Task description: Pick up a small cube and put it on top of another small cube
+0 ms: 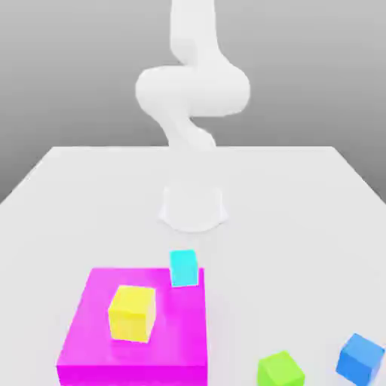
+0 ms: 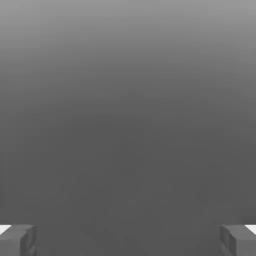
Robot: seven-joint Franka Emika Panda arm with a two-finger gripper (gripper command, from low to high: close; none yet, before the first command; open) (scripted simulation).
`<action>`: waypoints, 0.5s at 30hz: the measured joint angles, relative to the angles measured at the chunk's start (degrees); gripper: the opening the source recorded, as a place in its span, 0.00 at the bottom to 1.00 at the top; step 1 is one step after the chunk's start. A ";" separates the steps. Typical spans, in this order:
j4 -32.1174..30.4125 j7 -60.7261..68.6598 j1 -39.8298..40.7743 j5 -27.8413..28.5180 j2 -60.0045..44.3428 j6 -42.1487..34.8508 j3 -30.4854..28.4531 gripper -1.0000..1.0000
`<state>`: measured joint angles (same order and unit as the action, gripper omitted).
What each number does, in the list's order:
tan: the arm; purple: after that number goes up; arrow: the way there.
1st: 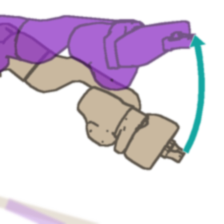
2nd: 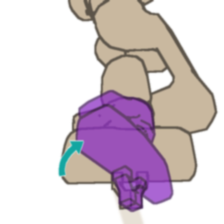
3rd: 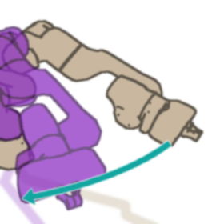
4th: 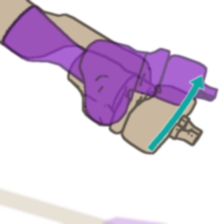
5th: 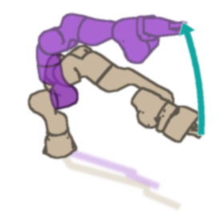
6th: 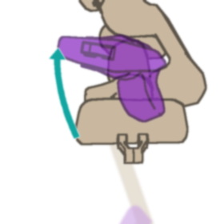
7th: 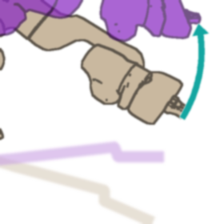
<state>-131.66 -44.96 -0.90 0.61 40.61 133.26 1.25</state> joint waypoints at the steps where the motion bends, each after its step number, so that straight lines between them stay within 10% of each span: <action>1: 0.05 0.38 -0.38 0.26 -2.25 0.64 0.55 0.50; 15: 0.75 4.54 -5.45 4.68 -31.48 8.92 7.85 0.50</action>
<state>-130.91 -40.42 -6.34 5.29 9.12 142.18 9.10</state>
